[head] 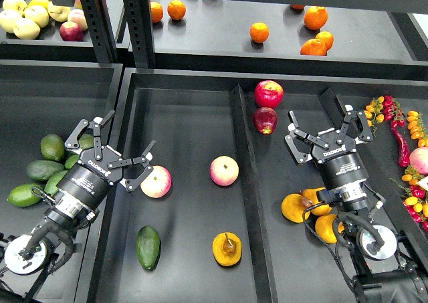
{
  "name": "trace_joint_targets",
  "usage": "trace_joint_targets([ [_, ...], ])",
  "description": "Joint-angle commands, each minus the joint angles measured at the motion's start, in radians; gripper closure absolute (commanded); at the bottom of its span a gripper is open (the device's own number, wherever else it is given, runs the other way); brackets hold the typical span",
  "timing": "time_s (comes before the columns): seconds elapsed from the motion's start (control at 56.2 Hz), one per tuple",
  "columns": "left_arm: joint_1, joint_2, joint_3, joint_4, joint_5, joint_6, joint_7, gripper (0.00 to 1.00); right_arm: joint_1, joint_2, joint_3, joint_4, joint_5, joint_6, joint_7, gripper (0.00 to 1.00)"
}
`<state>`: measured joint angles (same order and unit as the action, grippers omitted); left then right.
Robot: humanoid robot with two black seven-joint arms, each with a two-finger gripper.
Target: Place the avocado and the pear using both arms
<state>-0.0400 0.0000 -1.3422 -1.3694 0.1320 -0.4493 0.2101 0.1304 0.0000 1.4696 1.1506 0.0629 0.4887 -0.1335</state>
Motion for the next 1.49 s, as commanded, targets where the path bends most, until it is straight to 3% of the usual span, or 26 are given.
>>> trace_joint_targets([
  [0.0,0.000,0.000,0.000,0.001,0.000,-0.002,0.000,0.00,0.000,0.000,0.000,-0.002,0.000,0.000,0.000,0.01],
  [0.463,0.000,0.000,-0.011,0.003,-0.002,-0.009,0.026,0.00,0.000,0.000,0.001,-0.003,0.000,0.000,-0.001,0.01],
  [0.569,-0.005,0.000,-0.011,0.001,-0.002,-0.003,0.106,0.01,0.001,0.000,0.001,-0.003,0.000,0.000,-0.001,0.01],
  [0.694,-0.087,0.000,0.006,0.004,-0.002,0.011,0.279,0.06,0.011,0.000,0.005,-0.008,-0.003,0.000,-0.012,0.01],
  [0.765,-0.182,0.000,0.027,0.013,-0.009,0.034,0.279,0.10,0.028,0.000,0.021,-0.012,-0.003,-0.034,-0.014,0.01],
  [0.783,-0.210,0.015,0.041,0.019,-0.012,0.040,0.279,0.10,0.034,0.000,0.032,-0.015,-0.003,-0.054,-0.014,0.01],
  [0.818,-0.323,0.161,0.141,0.046,-0.069,0.055,0.279,0.12,0.061,0.000,0.069,-0.032,-0.003,-0.099,-0.015,0.01],
  [0.961,-0.547,0.478,0.421,0.059,-0.306,0.047,0.279,0.18,0.089,0.000,0.075,-0.068,-0.003,-0.101,-0.015,0.01],
  [1.067,-0.714,0.612,0.632,0.061,-0.399,0.026,0.279,0.19,0.095,0.000,0.075,-0.078,-0.003,-0.101,-0.015,0.01],
  [1.156,-0.822,0.650,0.790,0.072,-0.403,-0.035,0.279,0.19,0.103,0.000,0.075,-0.094,-0.002,-0.101,-0.015,0.01],
  [1.299,-0.969,0.638,1.017,0.082,-0.385,-0.039,0.279,0.19,0.135,0.000,0.092,-0.126,-0.002,-0.091,-0.015,0.01],
  [1.477,-0.983,0.574,1.100,0.115,-0.335,-0.039,0.279,0.19,0.153,0.000,0.109,-0.134,-0.003,-0.091,-0.015,0.01],
])
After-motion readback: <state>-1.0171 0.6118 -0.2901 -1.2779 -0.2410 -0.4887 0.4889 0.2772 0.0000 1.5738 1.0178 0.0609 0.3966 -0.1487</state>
